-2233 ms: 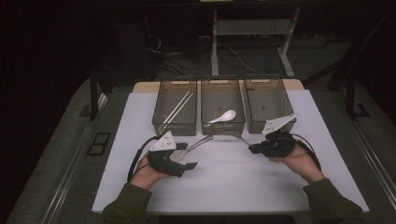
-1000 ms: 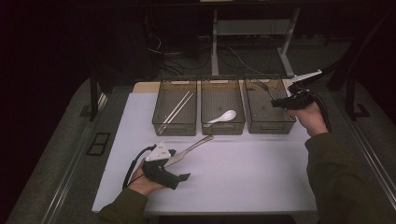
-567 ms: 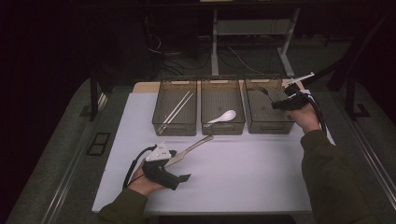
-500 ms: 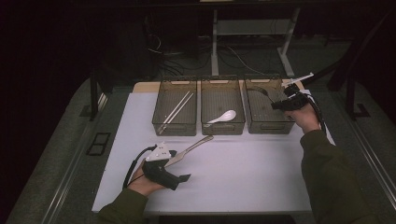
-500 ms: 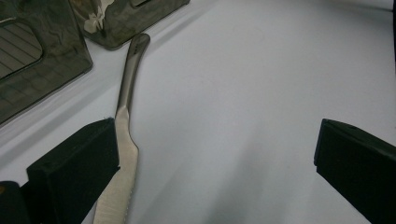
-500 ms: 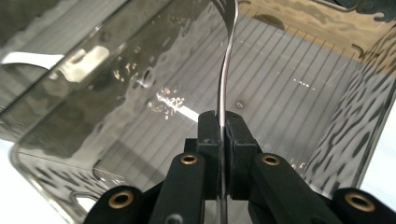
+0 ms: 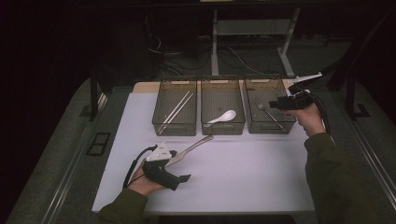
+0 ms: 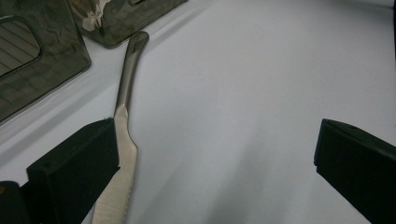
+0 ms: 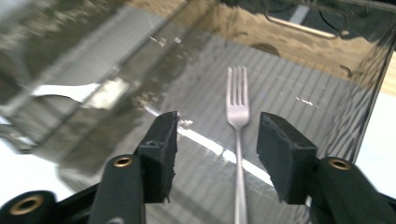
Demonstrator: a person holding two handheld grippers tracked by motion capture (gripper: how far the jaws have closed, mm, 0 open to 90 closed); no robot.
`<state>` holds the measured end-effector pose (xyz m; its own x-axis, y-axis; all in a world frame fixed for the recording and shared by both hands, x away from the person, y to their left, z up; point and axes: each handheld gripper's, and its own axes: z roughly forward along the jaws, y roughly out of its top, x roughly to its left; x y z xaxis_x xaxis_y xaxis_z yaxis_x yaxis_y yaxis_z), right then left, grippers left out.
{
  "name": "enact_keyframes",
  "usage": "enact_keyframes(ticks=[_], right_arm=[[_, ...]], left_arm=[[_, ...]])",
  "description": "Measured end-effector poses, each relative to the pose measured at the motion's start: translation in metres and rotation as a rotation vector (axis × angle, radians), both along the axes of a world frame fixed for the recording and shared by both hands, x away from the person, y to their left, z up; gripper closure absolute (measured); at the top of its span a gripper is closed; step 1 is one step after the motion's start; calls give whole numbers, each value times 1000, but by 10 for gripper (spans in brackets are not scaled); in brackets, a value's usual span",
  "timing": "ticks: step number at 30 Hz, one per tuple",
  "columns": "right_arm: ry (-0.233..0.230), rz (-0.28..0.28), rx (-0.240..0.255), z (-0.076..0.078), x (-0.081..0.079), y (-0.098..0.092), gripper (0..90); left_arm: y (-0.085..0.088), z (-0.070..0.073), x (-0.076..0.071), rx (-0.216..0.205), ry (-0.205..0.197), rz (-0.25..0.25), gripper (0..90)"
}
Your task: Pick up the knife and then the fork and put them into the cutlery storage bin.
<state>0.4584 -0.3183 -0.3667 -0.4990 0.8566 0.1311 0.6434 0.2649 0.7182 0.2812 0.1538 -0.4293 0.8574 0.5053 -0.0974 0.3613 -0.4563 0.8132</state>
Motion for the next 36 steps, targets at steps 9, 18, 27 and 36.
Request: enact_keyframes(ticks=[9, 18, 27, 36], right_arm=[[-54, 92, 84, 18, -45, 3, 421], [-97, 188, 98, 14, -96, 18, 388], [-71, 224, 77, -18, -133, 30, 367], [-93, 233, 65, -46, -164, 35, 292]], left_arm=[[1, 3, 2, 9, -2, 20, 0], [7, 12, 12, 4, 0, 72, 162], [7, 22, 34, 31, -5, 108, 591], [-6, 17, 63, 93, 14, 119, 891]])
